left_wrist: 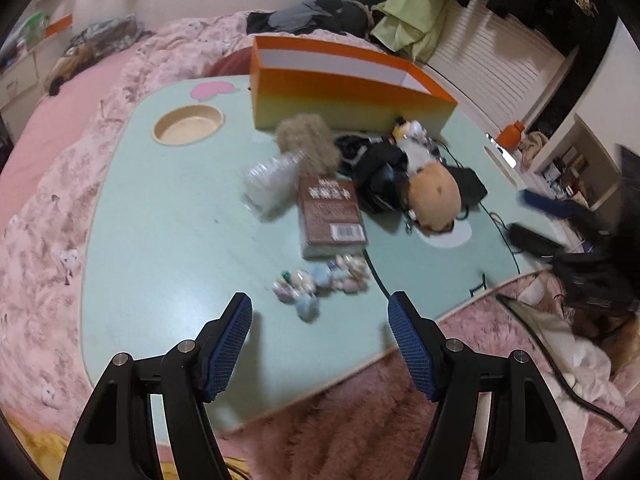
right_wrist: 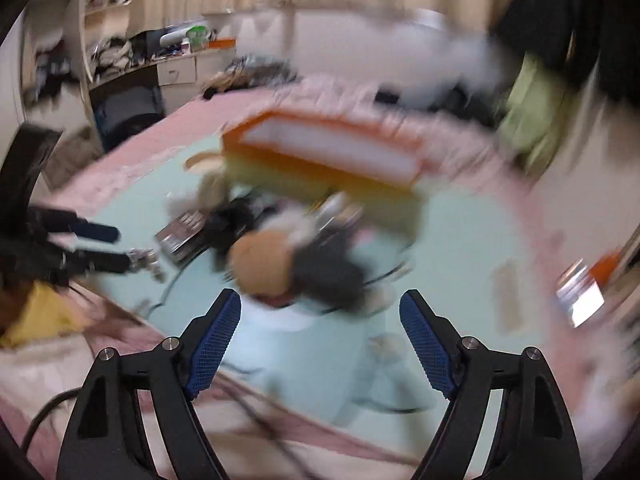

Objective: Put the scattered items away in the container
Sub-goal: 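Move the left gripper over the bead keychain on the table, then lower the left gripper and grasp the bead keychain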

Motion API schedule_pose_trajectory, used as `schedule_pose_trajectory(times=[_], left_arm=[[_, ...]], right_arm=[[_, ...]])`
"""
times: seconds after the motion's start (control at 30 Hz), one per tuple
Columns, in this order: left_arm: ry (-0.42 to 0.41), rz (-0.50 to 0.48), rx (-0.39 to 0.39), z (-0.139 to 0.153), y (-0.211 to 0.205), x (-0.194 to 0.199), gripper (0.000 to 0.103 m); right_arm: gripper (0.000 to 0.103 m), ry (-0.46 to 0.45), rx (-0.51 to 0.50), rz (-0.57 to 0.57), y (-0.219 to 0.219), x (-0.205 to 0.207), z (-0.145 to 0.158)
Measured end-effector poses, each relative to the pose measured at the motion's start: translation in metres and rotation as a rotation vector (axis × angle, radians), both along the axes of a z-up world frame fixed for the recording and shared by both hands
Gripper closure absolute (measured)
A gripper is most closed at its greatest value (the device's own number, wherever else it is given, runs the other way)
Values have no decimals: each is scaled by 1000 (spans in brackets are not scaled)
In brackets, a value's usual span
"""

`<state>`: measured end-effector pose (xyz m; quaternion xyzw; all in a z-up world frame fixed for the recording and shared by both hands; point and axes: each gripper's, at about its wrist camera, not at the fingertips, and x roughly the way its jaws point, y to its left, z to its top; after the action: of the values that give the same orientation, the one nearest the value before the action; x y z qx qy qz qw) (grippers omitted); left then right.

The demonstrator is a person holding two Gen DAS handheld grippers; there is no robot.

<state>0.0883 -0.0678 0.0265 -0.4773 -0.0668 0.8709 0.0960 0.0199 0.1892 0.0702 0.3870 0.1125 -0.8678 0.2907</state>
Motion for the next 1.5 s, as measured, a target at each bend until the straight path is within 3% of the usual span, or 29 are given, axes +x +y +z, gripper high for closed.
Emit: schedule_pose_trajectory(times=[0.07, 0.1, 0.13, 0.17, 0.3, 0.4, 0.63, 0.67, 0.7, 0.73, 0.77, 0.87, 0.93, 1.23, 1.4, 1.5], left_arm=[[19, 7, -34, -3, 4, 2, 33], [27, 13, -43, -5, 4, 1, 40], [22, 23, -51, -8, 4, -1, 60], [26, 32, -60, -10, 4, -2, 65], [68, 44, -91, -12, 7, -2, 68], [94, 37, -101, -14, 14, -8, 70], [168, 2, -121, -16, 39, -23, 73], [177, 2, -125, -16, 41, -25, 72], [182, 3, -128, -16, 42, -26, 62], [183, 1, -126, -16, 42, -26, 46], [182, 2, -121, -16, 42, -26, 39], [197, 22, -104, -16, 38, -19, 33], [213, 51, -112, -16, 35, -14, 22], [231, 88, -125, -23, 32, -7, 9], [230, 78, -156, -25, 37, -8, 7], [225, 74, -120, -22, 34, -12, 7]], right_arm=[[21, -60, -43, -25, 0, -7, -17], [21, -77, -43, -37, 1, -8, -23], [21, -86, -40, -51, 6, -8, -26], [21, -90, -38, -66, 10, -8, -28], [20, -84, 3, -146, 19, -11, -39], [2, -61, 80, -168, 14, -14, -45], [0, -61, 84, -161, 14, -13, -45], [0, -62, 84, -160, 15, -13, -45], [0, -63, 84, -159, 16, -13, -45], [0, -64, 84, -157, 15, -16, -45], [0, -63, 85, -156, 14, -16, -45], [0, -62, 83, -152, 12, -16, -45], [0, -62, 81, -153, 12, -16, -45], [0, -53, 82, -149, 12, -14, -46], [0, -47, 78, -141, 12, -15, -46], [0, -46, 77, -140, 13, -15, -47]])
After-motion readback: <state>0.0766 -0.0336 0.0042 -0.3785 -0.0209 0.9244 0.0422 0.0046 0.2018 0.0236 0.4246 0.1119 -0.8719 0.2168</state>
